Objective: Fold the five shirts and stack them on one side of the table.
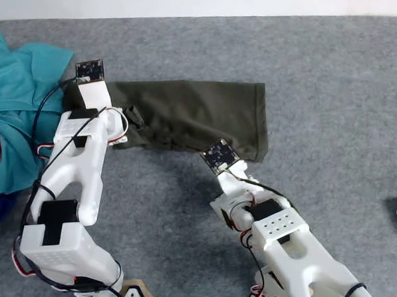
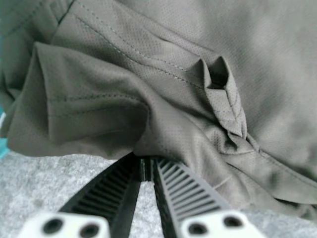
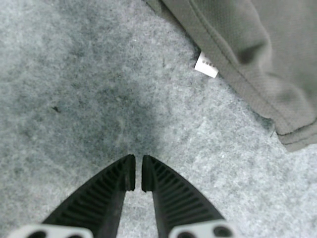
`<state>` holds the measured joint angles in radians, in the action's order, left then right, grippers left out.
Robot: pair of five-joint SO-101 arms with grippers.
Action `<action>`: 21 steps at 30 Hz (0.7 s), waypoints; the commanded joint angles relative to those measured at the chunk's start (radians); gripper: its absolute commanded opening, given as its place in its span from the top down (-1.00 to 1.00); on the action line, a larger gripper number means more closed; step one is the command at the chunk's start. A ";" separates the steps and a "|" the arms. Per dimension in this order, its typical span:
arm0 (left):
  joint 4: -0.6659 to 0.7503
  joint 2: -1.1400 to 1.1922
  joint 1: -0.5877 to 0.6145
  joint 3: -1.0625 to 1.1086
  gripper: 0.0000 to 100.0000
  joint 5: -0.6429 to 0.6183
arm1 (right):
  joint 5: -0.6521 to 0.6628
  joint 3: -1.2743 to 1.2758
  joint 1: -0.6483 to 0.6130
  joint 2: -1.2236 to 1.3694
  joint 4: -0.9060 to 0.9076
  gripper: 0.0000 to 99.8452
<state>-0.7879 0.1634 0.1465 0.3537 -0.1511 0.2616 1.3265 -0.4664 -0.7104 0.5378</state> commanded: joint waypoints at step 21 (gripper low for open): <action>0.209 0.222 -0.016 -0.369 0.99 0.003 | 0.012 -0.002 -0.007 -0.025 0.008 0.92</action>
<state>-0.5961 0.3475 0.1465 0.1143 -0.1511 0.2616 1.3265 -0.4664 -0.7104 0.5378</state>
